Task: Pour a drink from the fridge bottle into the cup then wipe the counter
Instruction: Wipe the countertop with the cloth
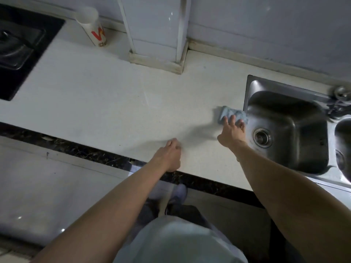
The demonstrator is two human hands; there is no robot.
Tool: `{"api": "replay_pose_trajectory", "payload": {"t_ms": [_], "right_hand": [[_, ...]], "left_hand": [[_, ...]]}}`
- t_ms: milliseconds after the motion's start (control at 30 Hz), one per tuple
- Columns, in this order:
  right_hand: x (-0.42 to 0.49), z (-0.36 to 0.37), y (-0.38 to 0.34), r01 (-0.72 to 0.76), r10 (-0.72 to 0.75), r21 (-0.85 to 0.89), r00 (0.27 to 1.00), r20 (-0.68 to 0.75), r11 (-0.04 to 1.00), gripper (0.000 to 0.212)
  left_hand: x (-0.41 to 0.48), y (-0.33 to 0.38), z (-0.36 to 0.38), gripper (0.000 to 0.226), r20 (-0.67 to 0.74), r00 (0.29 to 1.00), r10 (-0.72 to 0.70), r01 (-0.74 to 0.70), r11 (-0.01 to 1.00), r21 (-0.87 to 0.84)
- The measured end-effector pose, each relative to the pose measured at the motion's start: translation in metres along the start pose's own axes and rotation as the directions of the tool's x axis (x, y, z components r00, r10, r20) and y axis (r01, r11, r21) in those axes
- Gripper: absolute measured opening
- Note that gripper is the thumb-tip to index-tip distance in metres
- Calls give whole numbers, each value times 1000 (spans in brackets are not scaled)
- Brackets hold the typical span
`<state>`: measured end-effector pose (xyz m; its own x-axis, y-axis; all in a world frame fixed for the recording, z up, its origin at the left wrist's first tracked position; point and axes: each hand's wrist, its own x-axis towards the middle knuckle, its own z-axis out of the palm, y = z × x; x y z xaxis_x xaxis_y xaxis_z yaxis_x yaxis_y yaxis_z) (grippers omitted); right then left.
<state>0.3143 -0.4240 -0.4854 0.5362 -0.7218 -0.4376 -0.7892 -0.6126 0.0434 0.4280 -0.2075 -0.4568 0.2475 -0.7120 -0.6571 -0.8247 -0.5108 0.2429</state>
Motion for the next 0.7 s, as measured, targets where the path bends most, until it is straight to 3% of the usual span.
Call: {"api": "replay_pose_trajectory", "payload": {"t_ms": [267,433,567,700], "right_hand": [[-14,0,-47,-239,218,206,968,124,949,79],[-16,-4,-129,4,-23,202,996,90,979,81],[-39,8,-191,244,-250,129,968,29,961,86],[-59,17,-185,326,-323,59,945,-53,944,81]], "left_hand": [[-14,-25,7,44,-16,993,119,-120,992,-24],[-36,-58,26,46,-76,994,78,-79,997,-10],[-40,-70,44,50,-189,978,92,-88,996,31],[-43,-74,51,45,-255,959,122,-106,991,76]]}}
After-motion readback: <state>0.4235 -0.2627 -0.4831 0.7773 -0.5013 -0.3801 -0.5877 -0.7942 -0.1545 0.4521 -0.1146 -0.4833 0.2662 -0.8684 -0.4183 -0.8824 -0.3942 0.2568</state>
